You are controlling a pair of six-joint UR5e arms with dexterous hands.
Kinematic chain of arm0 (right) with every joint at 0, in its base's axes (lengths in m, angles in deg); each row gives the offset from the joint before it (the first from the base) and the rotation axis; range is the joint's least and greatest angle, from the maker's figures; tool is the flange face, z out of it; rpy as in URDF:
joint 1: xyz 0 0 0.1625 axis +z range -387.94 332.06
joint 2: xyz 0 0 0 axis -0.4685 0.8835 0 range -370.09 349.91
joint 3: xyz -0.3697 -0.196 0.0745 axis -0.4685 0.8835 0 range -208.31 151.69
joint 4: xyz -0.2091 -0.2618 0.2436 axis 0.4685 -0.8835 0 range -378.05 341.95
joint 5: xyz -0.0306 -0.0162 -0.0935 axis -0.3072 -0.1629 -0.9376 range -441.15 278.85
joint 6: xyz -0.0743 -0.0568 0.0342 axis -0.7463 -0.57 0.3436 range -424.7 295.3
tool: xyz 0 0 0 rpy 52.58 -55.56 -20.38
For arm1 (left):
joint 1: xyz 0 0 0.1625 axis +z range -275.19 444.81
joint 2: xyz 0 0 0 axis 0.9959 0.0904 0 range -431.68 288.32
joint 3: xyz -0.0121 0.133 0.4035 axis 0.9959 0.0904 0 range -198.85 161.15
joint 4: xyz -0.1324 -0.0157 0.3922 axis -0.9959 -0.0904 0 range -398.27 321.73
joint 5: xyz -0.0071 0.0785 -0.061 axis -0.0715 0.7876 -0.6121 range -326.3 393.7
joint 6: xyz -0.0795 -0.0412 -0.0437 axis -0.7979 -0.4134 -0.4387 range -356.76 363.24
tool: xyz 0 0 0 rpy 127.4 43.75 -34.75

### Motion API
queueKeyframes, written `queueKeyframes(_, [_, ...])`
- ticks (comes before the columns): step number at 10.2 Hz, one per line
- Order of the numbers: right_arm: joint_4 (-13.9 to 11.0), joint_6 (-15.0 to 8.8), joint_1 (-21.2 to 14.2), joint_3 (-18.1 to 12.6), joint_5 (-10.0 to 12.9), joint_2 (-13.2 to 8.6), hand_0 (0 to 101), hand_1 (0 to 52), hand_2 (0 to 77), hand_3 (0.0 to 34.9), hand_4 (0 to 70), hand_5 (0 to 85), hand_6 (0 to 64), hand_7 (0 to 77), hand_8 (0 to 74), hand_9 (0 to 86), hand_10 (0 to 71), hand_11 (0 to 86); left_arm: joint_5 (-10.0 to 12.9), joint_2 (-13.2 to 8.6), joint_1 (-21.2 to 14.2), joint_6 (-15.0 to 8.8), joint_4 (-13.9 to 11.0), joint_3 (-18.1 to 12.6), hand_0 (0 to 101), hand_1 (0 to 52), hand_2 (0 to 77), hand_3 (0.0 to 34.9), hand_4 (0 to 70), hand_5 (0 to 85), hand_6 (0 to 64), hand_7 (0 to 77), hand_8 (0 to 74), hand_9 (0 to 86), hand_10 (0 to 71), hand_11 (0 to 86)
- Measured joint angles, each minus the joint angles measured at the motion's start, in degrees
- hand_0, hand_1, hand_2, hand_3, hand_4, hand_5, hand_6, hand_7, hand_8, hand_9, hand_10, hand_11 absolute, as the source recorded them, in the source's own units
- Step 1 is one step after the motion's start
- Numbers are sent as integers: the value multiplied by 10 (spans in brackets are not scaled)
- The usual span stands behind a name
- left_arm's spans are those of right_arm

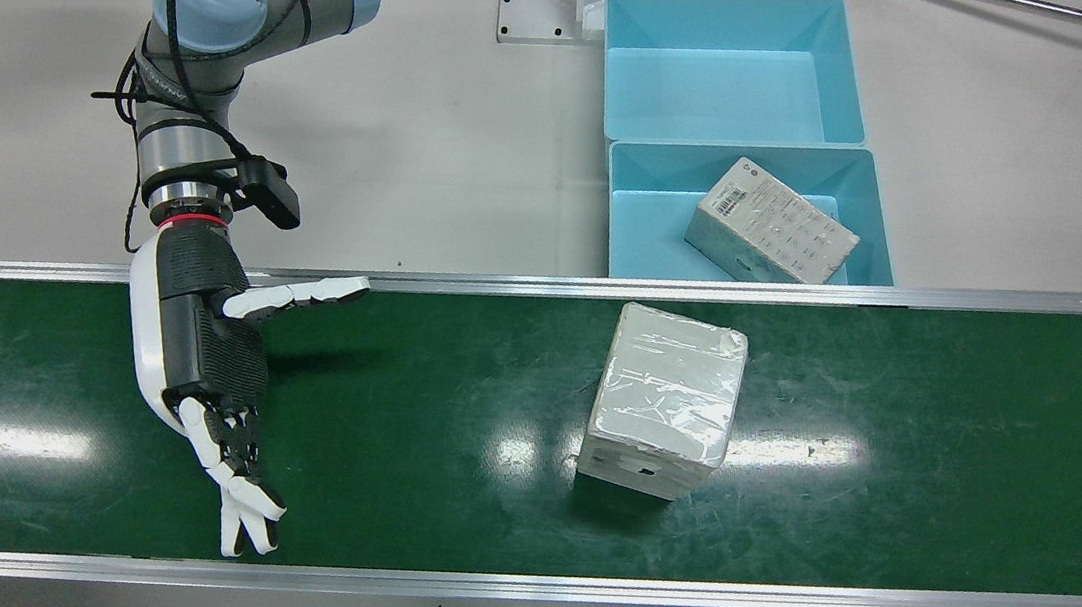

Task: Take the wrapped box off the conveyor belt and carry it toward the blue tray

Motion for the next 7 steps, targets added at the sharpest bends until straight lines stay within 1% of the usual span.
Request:
queueKeyframes(3, [0, -1, -14, 13, 1, -17, 493, 164, 71, 0, 93, 175, 27, 27, 0, 11, 0, 16, 0, 0, 0, 0, 0, 0, 0, 0, 11, 0, 0, 11, 0, 5, 5, 5, 5, 5])
queueKeyframes(5, [0, 1, -17, 15, 1, -21, 492, 164, 71, 0, 98, 175, 27, 27, 0, 11, 0, 16, 0, 0, 0, 0, 0, 0, 0, 0, 11, 0, 0, 11, 5, 5, 5, 5, 5, 5])
queueKeyframes(6, [0, 3, -16, 14, 1, -22, 492, 164, 71, 0, 82, 175, 27, 27, 0, 11, 0, 16, 0, 0, 0, 0, 0, 0, 0, 0, 11, 0, 0, 11, 5, 5, 5, 5, 0, 5])
queueKeyframes(7, [0, 4, -12, 11, 0, -22, 492, 164, 71, 0, 82, 175, 27, 27, 0, 11, 0, 16, 0, 0, 0, 0, 0, 0, 0, 0, 11, 0, 0, 11, 5, 5, 5, 5, 0, 5])
